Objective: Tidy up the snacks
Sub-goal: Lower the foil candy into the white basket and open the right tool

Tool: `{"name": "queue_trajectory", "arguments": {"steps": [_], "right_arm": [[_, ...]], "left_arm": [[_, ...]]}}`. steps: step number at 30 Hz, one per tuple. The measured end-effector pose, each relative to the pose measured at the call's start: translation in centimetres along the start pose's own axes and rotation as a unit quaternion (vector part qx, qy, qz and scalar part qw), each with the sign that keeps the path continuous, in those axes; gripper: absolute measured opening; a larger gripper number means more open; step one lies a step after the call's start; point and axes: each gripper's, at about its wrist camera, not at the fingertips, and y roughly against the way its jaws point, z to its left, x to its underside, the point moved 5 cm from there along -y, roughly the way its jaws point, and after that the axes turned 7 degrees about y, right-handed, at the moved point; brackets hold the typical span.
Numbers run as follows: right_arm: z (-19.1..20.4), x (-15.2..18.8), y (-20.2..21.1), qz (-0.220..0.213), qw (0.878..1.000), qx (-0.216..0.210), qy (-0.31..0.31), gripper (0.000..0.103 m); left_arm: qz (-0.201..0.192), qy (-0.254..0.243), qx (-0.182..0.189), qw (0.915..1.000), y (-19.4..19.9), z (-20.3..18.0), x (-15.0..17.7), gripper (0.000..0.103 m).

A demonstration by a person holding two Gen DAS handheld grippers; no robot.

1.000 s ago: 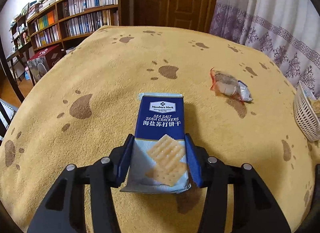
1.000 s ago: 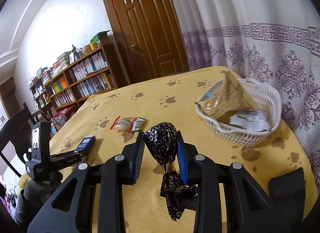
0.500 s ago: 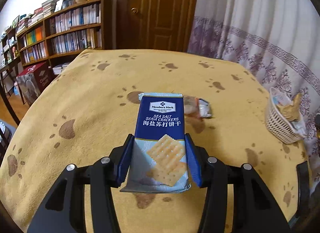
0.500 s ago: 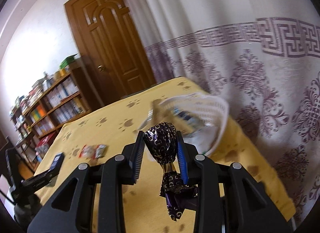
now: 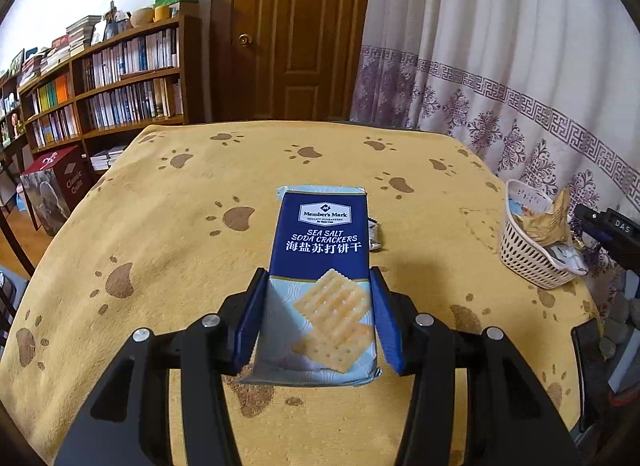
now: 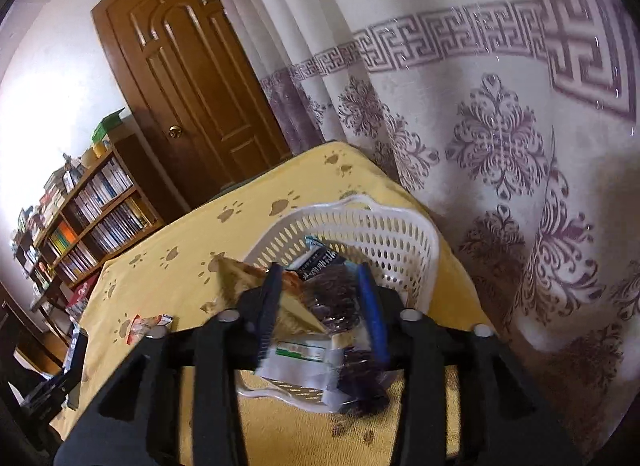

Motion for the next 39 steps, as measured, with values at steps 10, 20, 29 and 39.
{"name": "queue_trajectory", "arguments": {"steps": [10,20,29,39], "right_arm": [[3.1,1.4,1.3,-0.001,0.997,-0.031,0.069,0.063],[5.8,2.1,-2.7,0.04,0.984,0.026,0.171,0.074],[1.6,-1.5,-3.2,0.002,0.987,0.101,0.121,0.074],[-3.1,-2.0,-3.6,0.007,0.991,0.117,0.066,0.073]], "left_arm": [[0.003,-0.016,0.017,0.9997,-0.5,-2.5,-0.2,0.05],[0.001,-0.032,0.028,0.9991,-0.3,-4.5,-0.3,0.05],[-0.003,-0.042,0.038,0.9984,-0.3,-5.8,-0.6,0.05],[0.002,-0.05,0.061,0.9969,-0.7,-7.5,-0.9,0.05]]}}
